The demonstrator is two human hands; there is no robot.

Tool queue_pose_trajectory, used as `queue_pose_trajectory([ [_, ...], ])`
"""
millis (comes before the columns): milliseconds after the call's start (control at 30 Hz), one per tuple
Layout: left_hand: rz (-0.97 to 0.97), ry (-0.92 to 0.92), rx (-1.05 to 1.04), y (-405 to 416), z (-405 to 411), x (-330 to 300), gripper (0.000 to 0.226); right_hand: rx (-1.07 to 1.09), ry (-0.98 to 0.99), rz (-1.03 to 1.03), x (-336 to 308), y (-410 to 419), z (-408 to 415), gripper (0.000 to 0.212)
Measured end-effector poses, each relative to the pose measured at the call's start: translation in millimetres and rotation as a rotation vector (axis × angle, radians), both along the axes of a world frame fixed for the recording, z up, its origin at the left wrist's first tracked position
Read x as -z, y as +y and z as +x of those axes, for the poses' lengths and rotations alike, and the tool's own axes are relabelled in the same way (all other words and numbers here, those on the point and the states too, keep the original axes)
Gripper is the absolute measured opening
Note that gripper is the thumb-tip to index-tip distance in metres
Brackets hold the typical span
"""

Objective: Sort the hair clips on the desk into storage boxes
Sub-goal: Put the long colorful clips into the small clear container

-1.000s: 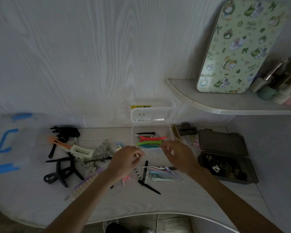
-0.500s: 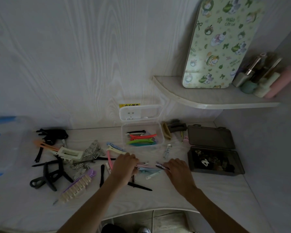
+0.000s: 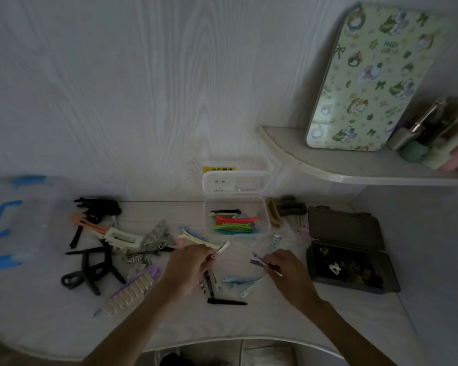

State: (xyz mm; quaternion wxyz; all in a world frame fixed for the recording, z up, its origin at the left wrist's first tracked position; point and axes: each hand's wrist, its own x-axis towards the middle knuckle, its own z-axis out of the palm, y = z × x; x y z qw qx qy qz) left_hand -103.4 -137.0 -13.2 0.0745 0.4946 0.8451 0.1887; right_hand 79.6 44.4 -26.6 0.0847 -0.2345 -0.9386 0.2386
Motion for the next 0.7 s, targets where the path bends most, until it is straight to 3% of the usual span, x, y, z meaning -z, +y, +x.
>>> queue_pose_trajectory([
  [167, 0.135, -0.032, -0.012, -4, -8, -19, 0.017, 0.000, 0.322, 0.091, -50, -1, -73, 0.014],
  [267, 0.190, 0.025, -0.018, -4, -16, -34, 0.013, -0.081, 0.180, 0.081, -63, 11, -107, 0.019],
  [367, 0.228, 0.072, -0.056, -1, -23, -45, 0.013, -0.099, -0.003, -0.115, -61, 21, -111, 0.028],
  [533, 0.303, 0.163, -0.052, 25, -30, -56, 0.017, 0.106, 0.228, -0.170, -58, 21, -69, 0.021],
  [600, 0.249, 0.148, -0.048, 42, -33, -53, 0.015, 0.136, 0.208, -0.145, -49, 19, -46, 0.020],
  [700, 0.020, 0.071, -0.044, 62, -38, -36, 0.032, -0.049, -0.045, -0.223, -28, 13, -14, 0.032],
])
